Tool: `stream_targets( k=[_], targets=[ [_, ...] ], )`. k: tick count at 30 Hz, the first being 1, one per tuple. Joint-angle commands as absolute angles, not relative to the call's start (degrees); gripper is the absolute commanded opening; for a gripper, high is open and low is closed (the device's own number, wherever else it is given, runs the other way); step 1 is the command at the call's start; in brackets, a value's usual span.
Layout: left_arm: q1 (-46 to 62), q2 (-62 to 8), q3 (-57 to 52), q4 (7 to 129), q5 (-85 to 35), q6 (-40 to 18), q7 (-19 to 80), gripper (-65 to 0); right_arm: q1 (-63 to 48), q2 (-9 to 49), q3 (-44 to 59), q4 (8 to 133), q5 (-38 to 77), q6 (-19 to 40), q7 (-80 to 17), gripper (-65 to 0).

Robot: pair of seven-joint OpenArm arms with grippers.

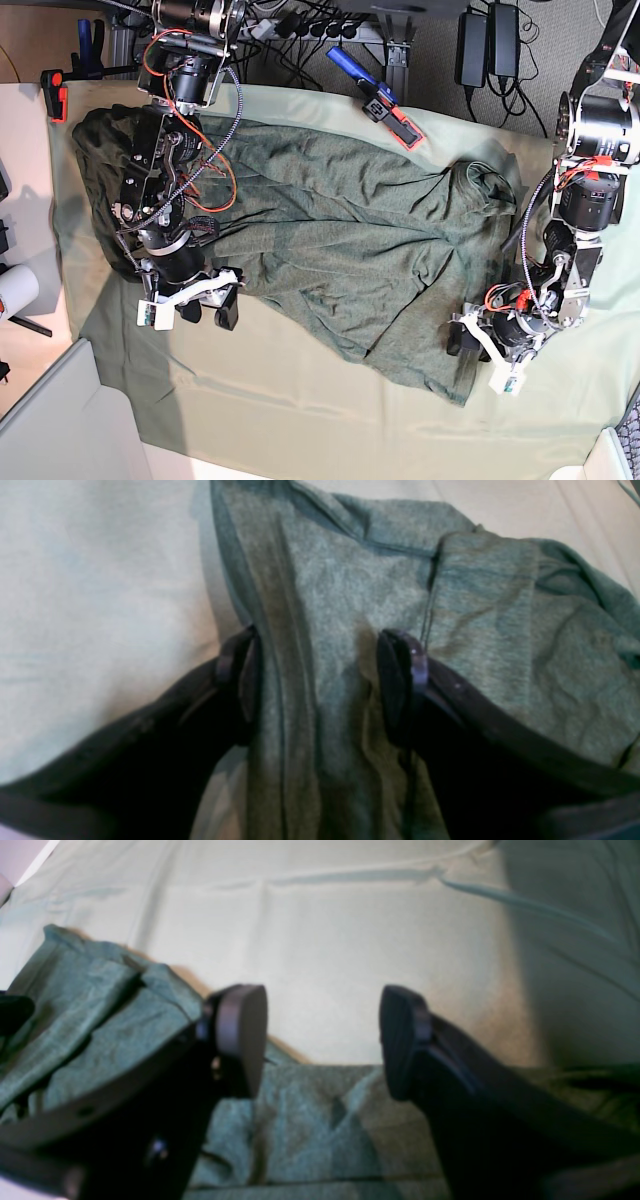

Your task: Fold the T-shirt properly

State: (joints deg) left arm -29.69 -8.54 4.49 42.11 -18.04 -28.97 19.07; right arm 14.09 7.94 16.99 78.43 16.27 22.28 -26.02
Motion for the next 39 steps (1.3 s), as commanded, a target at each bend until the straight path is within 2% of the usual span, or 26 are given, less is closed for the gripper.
stream_targets(
  k=[1,5,9,13,15,18,21,26,32,39],
  targets=[
    [-31.40,-8.40,4.54,43.07,-18.68,-31.90,19.11,-27.0,15.38,8.54,17.12,79.50,16.95,22.59,-24.64,-29.4],
    [-31.40,-8.40,4.54,43.59,-19.40,-34.02,19.11,-27.0,15.38,8.54,17.12,79.50,16.97,22.59,-24.64,-29.4],
    [-31.40,-8.40,4.54,43.62,-22.13,-39.79,19.07,-27.0,15.38,8.54,17.12,79.50,16.97,22.59,-24.67,-29.4],
    [-31.42,-8.43,4.54,43.62,-22.24,-39.90,18.20,-27.3,15.38,8.54,17.12,79.50,16.95,22.59,-24.67,-29.4],
    [-31.42,-8.43,4.54,43.62,-22.26,-39.92,18.13,-34.2,15.38,8.54,17.12,79.50,16.97,22.59,-24.67,-29.4],
    [-31.42,-8.45,4.54,43.62,-21.69,-39.94,16.99,-53.2,15.38,8.54,17.12,79.50,16.95,22.59,-24.67,-29.4],
    [-31.62,-8.45,4.54,43.62,-20.78,-40.00,16.23,-65.0,15.38,8.54,17.12,79.50,16.95,22.59,-24.73,-29.4],
    [-31.33,-10.28,2.92,47.57,-19.84,-40.00,19.03,-65.0,15.38,9.13,17.15,79.50,16.95,22.59,-29.98,-29.5],
    [-30.44,-13.50,2.61,55.53,-21.02,-40.00,23.35,-65.0,15.38,14.00,17.15,79.50,16.95,22.55,-30.46,-29.5],
    [-25.89,-15.33,2.61,60.99,-21.21,-40.00,23.42,-65.0,15.35,19.49,17.26,79.20,15.09,22.50,-30.48,-29.4]
  ],
)
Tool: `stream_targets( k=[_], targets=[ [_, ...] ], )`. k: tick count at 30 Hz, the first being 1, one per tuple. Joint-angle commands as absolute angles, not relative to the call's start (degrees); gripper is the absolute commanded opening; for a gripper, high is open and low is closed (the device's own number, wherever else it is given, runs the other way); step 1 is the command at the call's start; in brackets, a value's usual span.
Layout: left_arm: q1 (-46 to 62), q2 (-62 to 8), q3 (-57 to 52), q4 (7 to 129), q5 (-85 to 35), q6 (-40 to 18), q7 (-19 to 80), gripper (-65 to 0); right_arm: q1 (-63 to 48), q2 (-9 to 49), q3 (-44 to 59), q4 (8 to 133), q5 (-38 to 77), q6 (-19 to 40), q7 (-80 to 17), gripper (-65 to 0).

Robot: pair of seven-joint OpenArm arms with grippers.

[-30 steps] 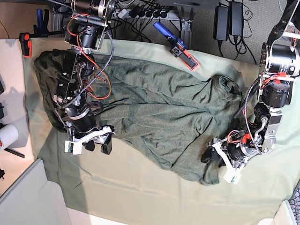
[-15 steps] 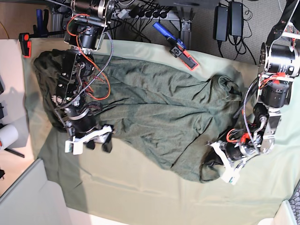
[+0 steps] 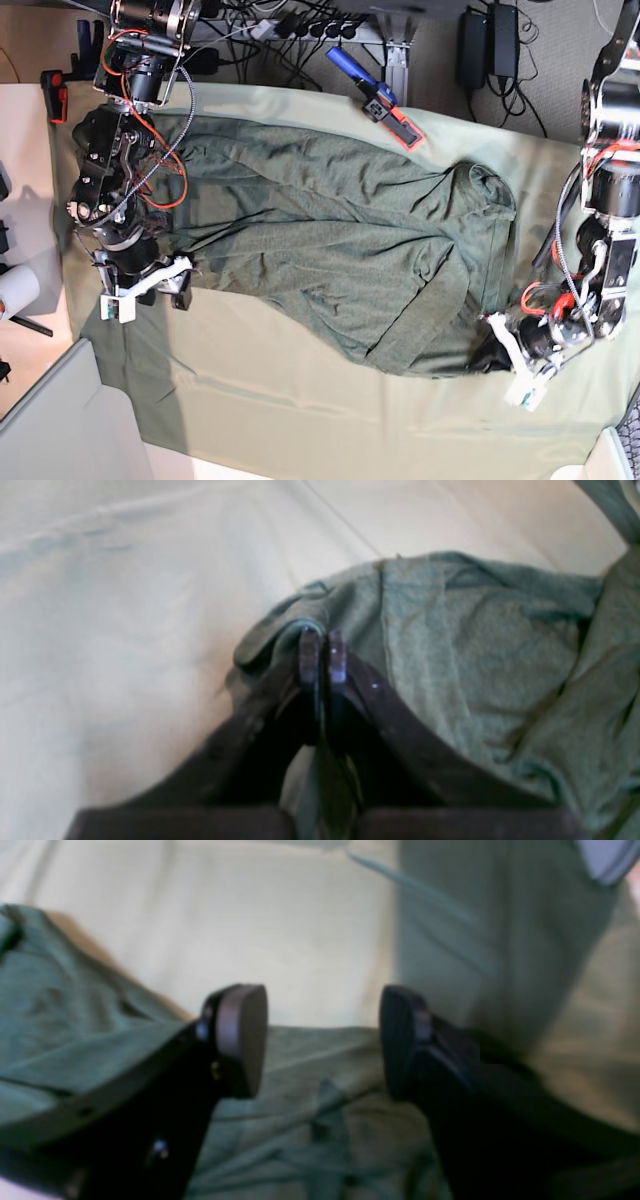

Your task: Fold the T-shirt properly

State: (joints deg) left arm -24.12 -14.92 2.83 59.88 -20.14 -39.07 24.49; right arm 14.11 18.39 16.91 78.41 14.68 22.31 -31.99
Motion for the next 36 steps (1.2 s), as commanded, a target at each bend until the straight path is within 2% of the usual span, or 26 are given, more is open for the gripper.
stream_targets(
  k=[1,8,14,28,36],
  targets=[
    [-24.86,-15.42,2.61,62.19,-21.23,-40.00,23.40,-65.0,15.35,20.18,17.30,78.89,14.55,22.33,-30.44,-29.4],
    [-19.55,-15.44,2.61,69.47,-21.23,-40.00,23.42,-65.0,15.38,26.63,17.30,74.06,14.37,22.28,-28.95,-29.4],
    [-19.03,-15.64,2.61,70.11,-21.26,-40.00,23.40,-65.0,15.53,30.20,17.30,65.54,17.19,22.28,-26.59,-29.4],
    [-19.00,-18.59,2.61,70.11,-21.67,-40.00,23.38,-65.0,17.12,31.73,17.30,60.53,13.04,22.31,-19.64,-29.4],
    [-19.03,-19.18,2.61,70.11,-21.67,-40.00,23.35,-65.0,21.02,31.09,17.12,50.09,13.10,23.94,-15.73,-29.5]
  ],
)
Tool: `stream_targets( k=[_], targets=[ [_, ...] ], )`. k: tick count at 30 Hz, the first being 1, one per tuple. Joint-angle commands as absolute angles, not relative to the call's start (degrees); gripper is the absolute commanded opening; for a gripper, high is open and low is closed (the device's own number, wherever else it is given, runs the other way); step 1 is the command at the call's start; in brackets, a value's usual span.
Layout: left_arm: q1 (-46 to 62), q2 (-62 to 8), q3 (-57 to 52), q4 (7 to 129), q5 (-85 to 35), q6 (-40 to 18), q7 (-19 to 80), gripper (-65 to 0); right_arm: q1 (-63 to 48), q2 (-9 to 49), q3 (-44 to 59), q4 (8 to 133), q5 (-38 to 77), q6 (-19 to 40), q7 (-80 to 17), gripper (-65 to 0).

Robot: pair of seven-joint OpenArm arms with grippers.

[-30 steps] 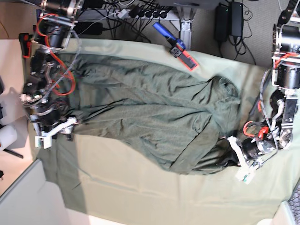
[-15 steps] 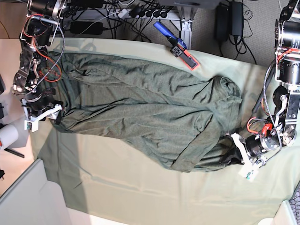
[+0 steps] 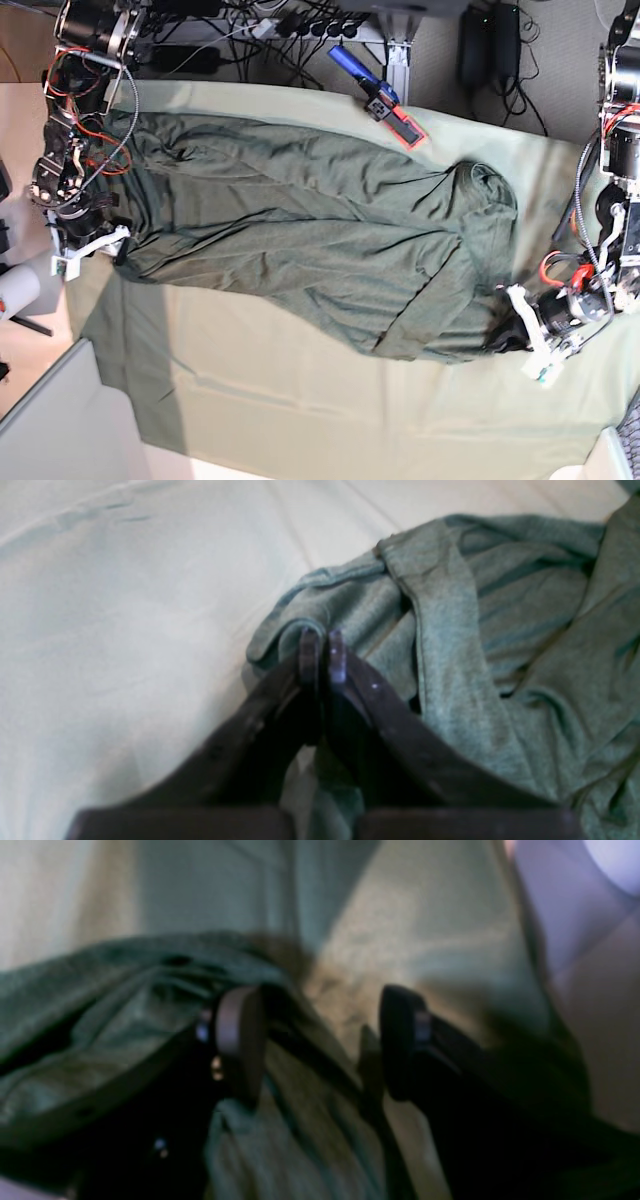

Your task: Fold the T-shirt properly

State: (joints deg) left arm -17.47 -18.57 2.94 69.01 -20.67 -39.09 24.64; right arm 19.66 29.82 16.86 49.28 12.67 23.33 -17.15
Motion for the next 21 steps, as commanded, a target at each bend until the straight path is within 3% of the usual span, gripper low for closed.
stream_targets(
  k=[1,2,4,9,16,21],
  targets=[
    [-19.00,-19.18,2.61,70.08,-21.63,-40.00,23.35,-65.0,21.19,30.94,17.12,49.58,13.10,24.34,-15.38,-29.7],
    [-19.03,-19.20,2.61,70.08,-21.63,-40.00,23.33,-65.0,21.23,30.72,17.12,49.50,13.10,24.99,-15.16,-29.9],
    [-19.03,-19.20,2.61,70.08,-21.63,-40.00,23.16,-65.0,21.19,30.33,17.12,49.50,13.34,25.36,-14.98,-36.3],
    [-19.03,-19.20,2.61,70.11,-21.54,-40.00,22.96,-65.0,21.08,30.28,17.12,49.50,14.79,25.34,-13.58,-65.0],
    [-18.85,-19.42,2.61,71.31,-18.41,-40.00,23.97,-65.0,21.08,30.48,17.15,49.82,14.87,25.34,-12.84,-65.0],
    [-14.90,-21.02,2.61,79.85,-19.07,-40.00,26.98,-65.0,18.13,32.05,17.15,52.64,16.78,25.34,-12.86,-65.0]
  ],
)
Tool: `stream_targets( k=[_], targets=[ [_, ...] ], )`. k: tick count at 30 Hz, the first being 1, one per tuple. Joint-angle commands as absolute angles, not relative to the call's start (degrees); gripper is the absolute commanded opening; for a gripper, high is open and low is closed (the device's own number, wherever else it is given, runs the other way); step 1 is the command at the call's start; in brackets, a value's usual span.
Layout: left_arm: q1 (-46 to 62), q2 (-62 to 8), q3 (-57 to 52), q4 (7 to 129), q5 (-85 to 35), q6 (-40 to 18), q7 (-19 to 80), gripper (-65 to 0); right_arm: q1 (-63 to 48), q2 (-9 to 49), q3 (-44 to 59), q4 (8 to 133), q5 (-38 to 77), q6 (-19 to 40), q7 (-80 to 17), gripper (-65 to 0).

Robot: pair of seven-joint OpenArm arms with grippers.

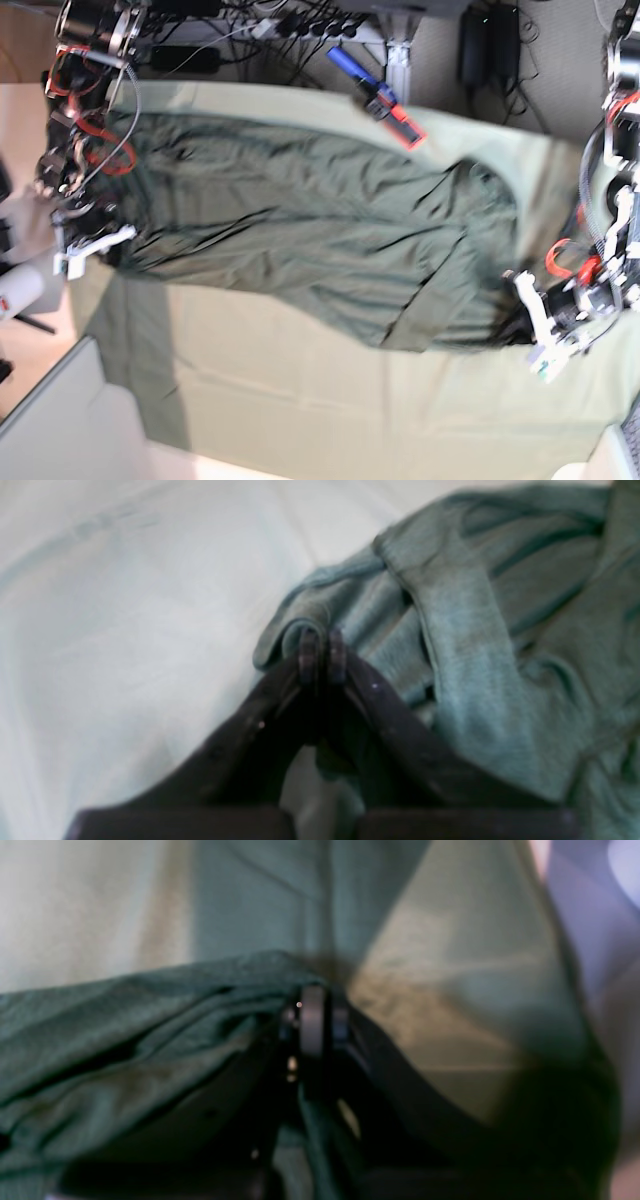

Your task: Fold the T-shirt properly

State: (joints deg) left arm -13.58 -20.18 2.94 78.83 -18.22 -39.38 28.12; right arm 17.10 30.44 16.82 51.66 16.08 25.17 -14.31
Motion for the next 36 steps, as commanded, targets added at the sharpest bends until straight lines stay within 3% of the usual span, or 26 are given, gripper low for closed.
stream_targets(
  k=[1,8,17,21,23,28,32,36],
  targets=[
    [-13.58,-21.74,2.61,82.37,-19.11,-40.00,27.00,-65.0,16.91,32.34,17.17,54.11,16.99,25.36,-12.86,-65.0],
    [-5.87,-26.17,2.61,94.96,-19.49,-40.00,27.05,-65.0,9.61,32.93,17.21,62.37,16.82,25.34,-13.28,-65.0],
    [-0.84,-26.85,2.61,96.92,-19.51,-40.00,28.32,-65.0,7.57,33.32,18.15,63.24,17.02,25.34,-13.50,-65.0],
    [0.19,-26.85,2.61,96.90,-22.09,-40.00,28.34,-32.0,7.57,33.32,18.15,63.22,16.99,25.34,-13.54,-65.0],
    [0.08,-26.85,2.59,96.90,-23.00,-40.00,28.29,-24.2,7.57,33.30,18.15,63.22,17.17,25.34,-13.52,-65.0],
    [-3.86,-26.74,2.55,96.90,-23.31,-37.98,28.03,-24.2,7.57,33.26,18.15,63.22,19.18,25.34,-13.54,-63.7],
    [-7.99,-25.30,2.57,95.94,-22.90,-37.74,27.68,-24.2,7.57,33.12,18.15,63.22,19.57,25.34,-13.52,-47.7],
    [-11.46,-23.33,3.62,88.84,-22.00,-37.76,26.85,-24.4,7.57,33.12,18.15,63.22,19.55,25.34,-13.52,-46.9]
  ],
)
